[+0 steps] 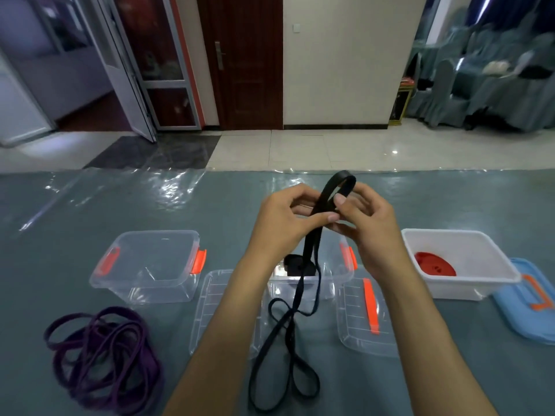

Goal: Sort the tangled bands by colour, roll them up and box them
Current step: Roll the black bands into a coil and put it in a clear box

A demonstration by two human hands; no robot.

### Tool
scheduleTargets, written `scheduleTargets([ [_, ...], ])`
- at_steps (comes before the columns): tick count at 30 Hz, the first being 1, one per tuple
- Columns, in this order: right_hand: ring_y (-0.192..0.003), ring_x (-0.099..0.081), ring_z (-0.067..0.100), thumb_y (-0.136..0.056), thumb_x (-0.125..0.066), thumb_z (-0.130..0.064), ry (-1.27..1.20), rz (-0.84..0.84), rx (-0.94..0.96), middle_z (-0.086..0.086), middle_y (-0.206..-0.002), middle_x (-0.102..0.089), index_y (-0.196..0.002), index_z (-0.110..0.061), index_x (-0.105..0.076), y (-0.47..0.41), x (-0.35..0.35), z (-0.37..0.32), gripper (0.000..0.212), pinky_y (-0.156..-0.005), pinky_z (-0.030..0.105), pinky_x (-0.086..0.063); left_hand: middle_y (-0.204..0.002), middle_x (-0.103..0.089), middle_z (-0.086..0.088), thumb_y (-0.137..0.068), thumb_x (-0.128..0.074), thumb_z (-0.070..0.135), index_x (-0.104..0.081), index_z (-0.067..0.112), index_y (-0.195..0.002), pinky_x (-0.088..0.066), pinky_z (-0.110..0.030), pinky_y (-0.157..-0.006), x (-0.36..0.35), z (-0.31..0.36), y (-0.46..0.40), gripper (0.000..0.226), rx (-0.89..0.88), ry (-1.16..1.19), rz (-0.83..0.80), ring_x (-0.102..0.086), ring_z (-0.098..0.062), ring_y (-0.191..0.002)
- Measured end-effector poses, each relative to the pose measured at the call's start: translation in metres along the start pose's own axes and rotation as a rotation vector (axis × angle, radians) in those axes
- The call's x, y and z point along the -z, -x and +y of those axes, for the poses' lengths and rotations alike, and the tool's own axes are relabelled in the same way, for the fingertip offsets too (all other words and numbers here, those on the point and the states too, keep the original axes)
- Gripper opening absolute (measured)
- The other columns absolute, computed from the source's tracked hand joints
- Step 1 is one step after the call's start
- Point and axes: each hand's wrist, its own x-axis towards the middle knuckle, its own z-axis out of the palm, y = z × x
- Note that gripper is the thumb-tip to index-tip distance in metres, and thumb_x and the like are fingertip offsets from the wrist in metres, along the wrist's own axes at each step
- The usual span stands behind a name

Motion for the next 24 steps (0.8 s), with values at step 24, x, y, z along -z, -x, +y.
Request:
scheduleTargets([
  [24,-0.066,-0.066,0.041,-0.09,-0.076,-0.004,0.498,0.207,0.164,0.019,-0.084,-0.058,-0.088,-0.021,-0.069,-0.025,0.01,-0.013,0.019,-0.051,0.026,-0.059,-0.079,-0.071,0.012,-0.077,-0.094,0.038,-0.076,0.032,-0.094,-0.047,-0.015,-0.064,0.047,0.007,-0.026,0.025,-0.061,-0.185,-0.13,-0.06,-0.006,-0.067],
])
